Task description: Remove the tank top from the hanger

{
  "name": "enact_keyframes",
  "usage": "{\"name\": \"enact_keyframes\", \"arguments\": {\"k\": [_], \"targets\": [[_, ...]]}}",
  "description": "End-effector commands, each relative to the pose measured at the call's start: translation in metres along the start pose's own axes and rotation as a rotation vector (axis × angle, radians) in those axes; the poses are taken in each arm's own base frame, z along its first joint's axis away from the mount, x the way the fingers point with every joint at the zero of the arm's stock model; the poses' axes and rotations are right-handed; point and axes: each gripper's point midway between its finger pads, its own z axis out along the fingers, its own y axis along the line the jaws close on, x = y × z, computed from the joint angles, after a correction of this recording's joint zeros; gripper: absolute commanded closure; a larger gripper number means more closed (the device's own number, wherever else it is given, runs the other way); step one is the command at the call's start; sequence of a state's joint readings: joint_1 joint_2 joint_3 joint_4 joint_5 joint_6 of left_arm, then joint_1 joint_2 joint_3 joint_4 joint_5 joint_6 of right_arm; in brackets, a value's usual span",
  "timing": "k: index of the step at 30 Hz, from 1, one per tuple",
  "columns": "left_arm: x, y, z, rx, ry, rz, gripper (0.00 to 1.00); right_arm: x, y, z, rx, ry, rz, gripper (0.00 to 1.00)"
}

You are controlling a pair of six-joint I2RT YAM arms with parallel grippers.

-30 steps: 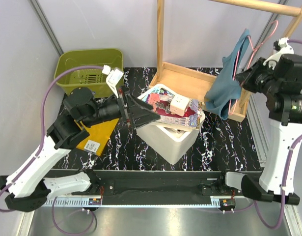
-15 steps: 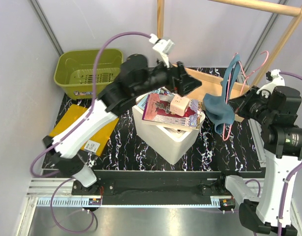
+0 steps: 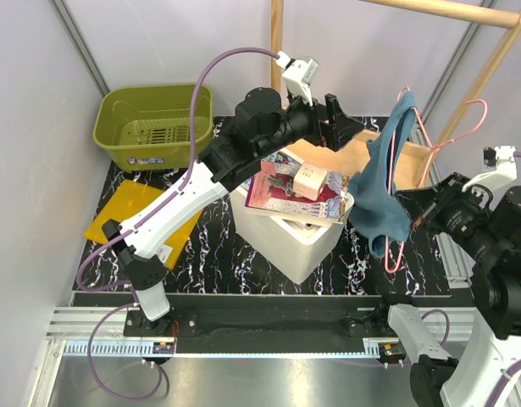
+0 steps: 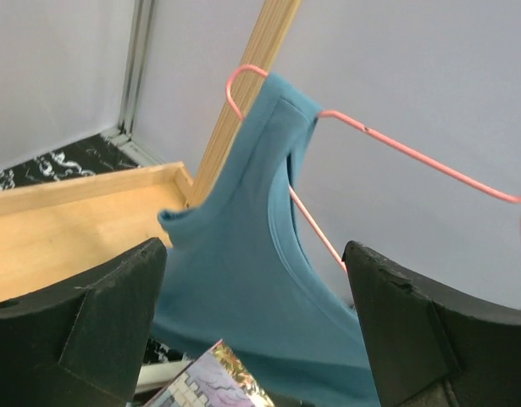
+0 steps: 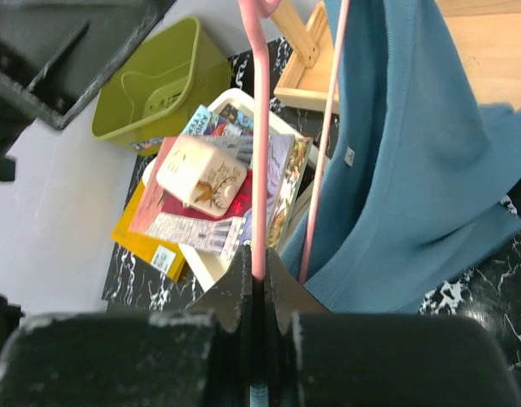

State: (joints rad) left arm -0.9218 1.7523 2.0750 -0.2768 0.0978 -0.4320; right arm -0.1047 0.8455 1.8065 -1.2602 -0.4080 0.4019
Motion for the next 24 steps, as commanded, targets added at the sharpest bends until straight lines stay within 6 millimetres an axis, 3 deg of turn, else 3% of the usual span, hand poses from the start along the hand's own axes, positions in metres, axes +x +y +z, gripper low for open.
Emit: {"name": "enact_keyframes", "arguments": {"k": [1, 2, 4, 5, 7, 8, 9, 12, 19, 24], "targets": [[-0.02, -0.016, 0.019, 0.099, -0.12, 0.006, 0.11, 0.008, 0.008, -0.012, -0.023, 0.057, -0.032, 1.0], [-0.022, -0.019, 0.023, 0.122, -0.141, -0.008, 0.12, 0.011, 0.008, -0.015, -0.025, 0.057, -0.032, 1.0], [-0.007, -0.025, 0.033, 0.173, -0.107, -0.07, 0.17, 0.019, 0.005, -0.014, -0.019, 0.076, -0.013, 1.0], [-0.015, -0.035, 0.034, 0.219, -0.141, -0.081, 0.2, 0.022, 0.003, -0.014, -0.016, 0.081, -0.003, 1.0], [-0.001, -0.048, 0.044, 0.286, -0.11, -0.088, 0.26, 0.028, 0.004, -0.013, -0.027, 0.106, 0.015, 1.0], [-0.006, -0.056, 0.044, 0.301, -0.117, -0.07, 0.26, 0.028, 0.006, -0.013, -0.035, 0.107, 0.023, 1.0], [0.009, -0.058, 0.053, 0.299, -0.091, -0.036, 0.26, 0.027, 0.01, -0.016, -0.049, 0.103, 0.024, 1.0], [0.02, -0.051, 0.06, 0.252, -0.073, -0.018, 0.23, 0.025, 0.015, -0.02, -0.06, 0.108, 0.027, 1.0], [0.035, -0.034, 0.068, 0.183, -0.049, -0.006, 0.41, 0.021, 0.027, -0.034, -0.081, 0.08, 0.054, 1.0], [0.034, -0.035, 0.074, 0.175, -0.057, -0.066, 0.51, 0.032, 0.023, -0.038, -0.066, 0.1, 0.066, 1.0]]}}
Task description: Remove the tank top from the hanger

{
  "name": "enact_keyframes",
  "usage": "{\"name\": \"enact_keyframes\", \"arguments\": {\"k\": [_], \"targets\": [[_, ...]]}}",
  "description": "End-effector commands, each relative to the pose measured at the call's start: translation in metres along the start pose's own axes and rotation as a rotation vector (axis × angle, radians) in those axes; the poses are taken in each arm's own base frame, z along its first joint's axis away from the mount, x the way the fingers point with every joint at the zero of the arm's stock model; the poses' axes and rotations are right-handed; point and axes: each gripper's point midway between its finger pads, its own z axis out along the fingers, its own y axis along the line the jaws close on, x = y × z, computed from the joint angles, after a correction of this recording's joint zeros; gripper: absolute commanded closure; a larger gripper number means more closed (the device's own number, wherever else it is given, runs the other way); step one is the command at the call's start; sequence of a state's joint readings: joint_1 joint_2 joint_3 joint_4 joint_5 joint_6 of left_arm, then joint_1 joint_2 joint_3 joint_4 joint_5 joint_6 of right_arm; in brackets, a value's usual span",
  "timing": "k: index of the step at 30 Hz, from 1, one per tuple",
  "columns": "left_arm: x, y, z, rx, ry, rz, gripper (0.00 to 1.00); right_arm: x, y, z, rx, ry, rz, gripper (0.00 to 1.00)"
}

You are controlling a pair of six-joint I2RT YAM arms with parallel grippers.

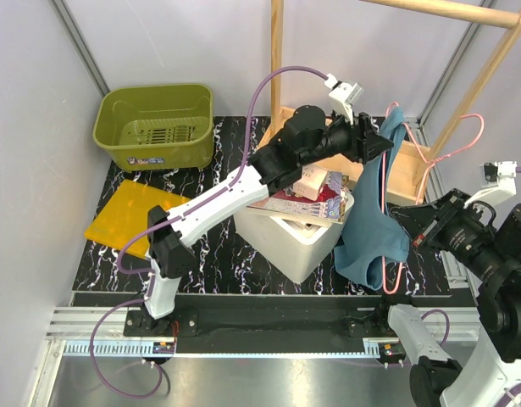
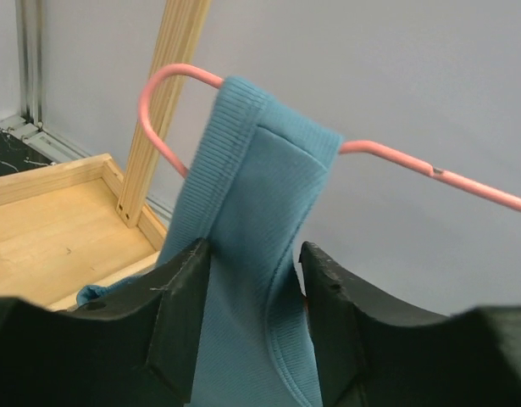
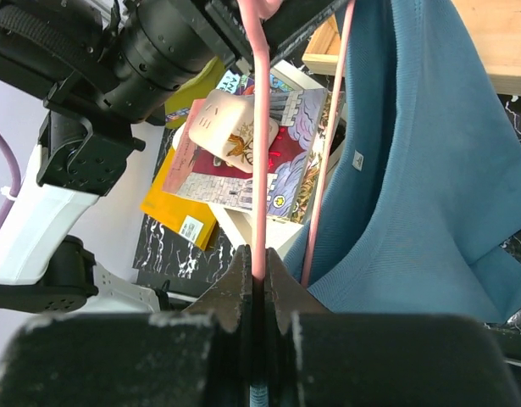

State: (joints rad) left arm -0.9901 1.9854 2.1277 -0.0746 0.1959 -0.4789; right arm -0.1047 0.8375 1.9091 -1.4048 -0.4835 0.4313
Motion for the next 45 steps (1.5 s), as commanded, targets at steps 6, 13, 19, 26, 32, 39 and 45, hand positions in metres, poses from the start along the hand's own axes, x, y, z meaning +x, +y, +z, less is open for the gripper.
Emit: {"name": "enact_keyframes", "arguments": {"k": [6, 13, 19, 26, 32, 39, 45], "targets": [[-0.042, -0.011, 0.001, -0.004, -0.132, -0.045, 0.58, 0.028, 0.001, -0.011, -0.015, 0.074, 0.046, 1.0], [-0.047, -0.009, 0.001, -0.025, -0.152, -0.059, 0.98, 0.034, -0.001, -0.016, -0.008, 0.072, 0.04, 1.0], [-0.071, -0.004, -0.004, -0.093, -0.222, -0.068, 1.0, 0.056, -0.018, -0.012, 0.032, 0.125, 0.056, 1.0], [-0.089, 0.012, 0.0, -0.185, -0.327, -0.184, 1.0, 0.083, -0.013, -0.021, -0.056, 0.173, 0.007, 1.0], [-0.087, 0.034, 0.005, -0.272, -0.355, -0.225, 1.0, 0.089, -0.007, -0.034, -0.088, 0.139, -0.04, 1.0], [-0.092, 0.057, 0.005, -0.321, -0.38, -0.258, 1.0, 0.089, -0.019, -0.044, 0.0, 0.097, -0.063, 1.0], [-0.076, 0.058, 0.016, -0.287, -0.331, -0.267, 1.0, 0.072, -0.029, -0.039, 0.075, 0.058, -0.065, 1.0]]}}
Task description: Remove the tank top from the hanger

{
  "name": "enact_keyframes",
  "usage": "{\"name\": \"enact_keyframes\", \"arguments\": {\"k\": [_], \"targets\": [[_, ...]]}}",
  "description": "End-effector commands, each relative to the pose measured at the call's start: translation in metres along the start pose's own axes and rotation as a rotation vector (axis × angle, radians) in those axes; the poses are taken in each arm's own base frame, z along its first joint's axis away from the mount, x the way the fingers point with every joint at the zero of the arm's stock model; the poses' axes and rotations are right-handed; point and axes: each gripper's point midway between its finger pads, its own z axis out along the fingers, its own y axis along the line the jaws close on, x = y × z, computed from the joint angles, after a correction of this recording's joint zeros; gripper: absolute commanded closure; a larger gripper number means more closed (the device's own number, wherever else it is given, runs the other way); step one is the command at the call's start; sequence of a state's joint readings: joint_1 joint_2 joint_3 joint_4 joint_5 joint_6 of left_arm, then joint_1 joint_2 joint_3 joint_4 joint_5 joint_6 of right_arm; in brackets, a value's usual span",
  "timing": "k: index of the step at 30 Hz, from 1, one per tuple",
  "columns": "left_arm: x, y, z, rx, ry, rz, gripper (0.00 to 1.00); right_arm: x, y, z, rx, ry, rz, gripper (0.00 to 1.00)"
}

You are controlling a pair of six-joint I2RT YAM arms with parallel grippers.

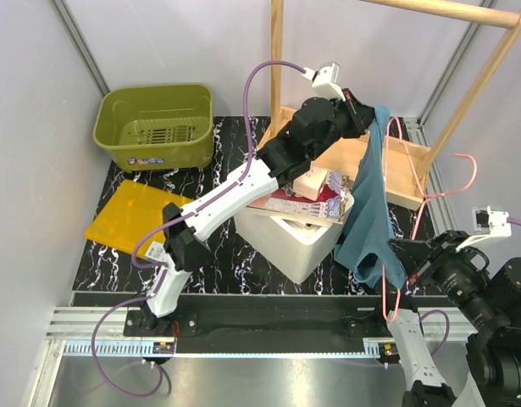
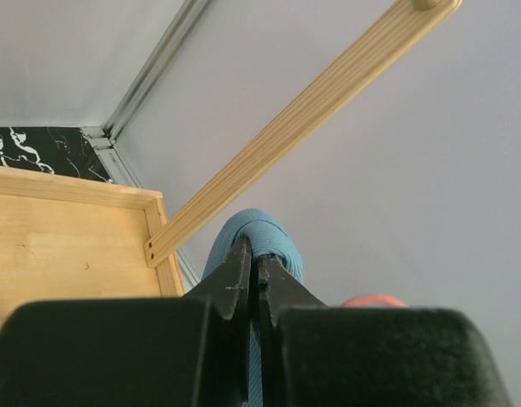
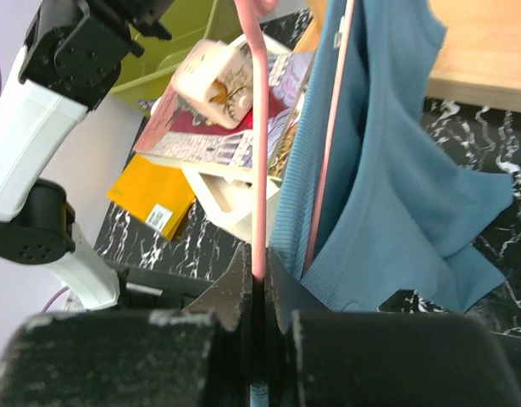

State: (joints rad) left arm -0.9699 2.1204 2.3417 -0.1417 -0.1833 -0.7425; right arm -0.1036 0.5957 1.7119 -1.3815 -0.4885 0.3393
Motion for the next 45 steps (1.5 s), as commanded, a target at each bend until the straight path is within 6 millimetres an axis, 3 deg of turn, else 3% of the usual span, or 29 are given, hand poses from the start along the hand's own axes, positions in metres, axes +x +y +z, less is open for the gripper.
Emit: {"name": "enact_keyframes", "arguments": {"k": [1, 4, 10, 18, 24, 28, 34, 35, 41, 42, 45], "targets": [[-0.03, -0.011, 0.002, 0.039, -0.078, -0.027, 1.0, 0.018, -0.013, -0.013, 0.106, 0.091, 0.048, 1.0], [-0.028, -0.006, 0.006, 0.036, -0.071, -0.035, 1.0, -0.004, -0.013, -0.007, 0.129, 0.062, 0.042, 1.0], [-0.028, 0.003, 0.014, 0.061, -0.063, -0.037, 0.99, -0.029, -0.01, 0.011, 0.146, 0.082, 0.125, 1.0], [-0.021, 0.001, 0.019, 0.109, -0.05, -0.015, 0.89, -0.028, -0.016, 0.037, 0.157, 0.159, 0.258, 1.0], [-0.019, 0.02, 0.022, 0.064, -0.038, -0.003, 0.79, -0.029, -0.02, 0.056, 0.182, 0.226, 0.366, 1.0], [-0.032, 0.016, 0.02, 0.096, -0.046, -0.001, 0.49, -0.036, -0.026, 0.069, 0.214, 0.247, 0.412, 1.0], [-0.048, 0.0, 0.007, 0.171, -0.036, 0.015, 0.36, -0.043, -0.033, 0.085, 0.25, 0.266, 0.468, 1.0], [-0.055, -0.007, 0.004, 0.194, -0.044, 0.007, 0.27, -0.042, -0.036, 0.091, 0.257, 0.278, 0.484, 1.0], [-0.067, -0.026, -0.01, 0.269, -0.022, -0.009, 0.11, -0.044, -0.044, 0.114, 0.259, 0.304, 0.522, 1.0], [-0.069, -0.028, -0.013, 0.274, -0.021, -0.007, 0.02, -0.044, -0.045, 0.115, 0.261, 0.302, 0.525, 1.0], [-0.076, -0.034, -0.022, 0.293, -0.005, -0.001, 0.01, -0.047, -0.051, 0.124, 0.273, 0.297, 0.53, 1.0]]}}
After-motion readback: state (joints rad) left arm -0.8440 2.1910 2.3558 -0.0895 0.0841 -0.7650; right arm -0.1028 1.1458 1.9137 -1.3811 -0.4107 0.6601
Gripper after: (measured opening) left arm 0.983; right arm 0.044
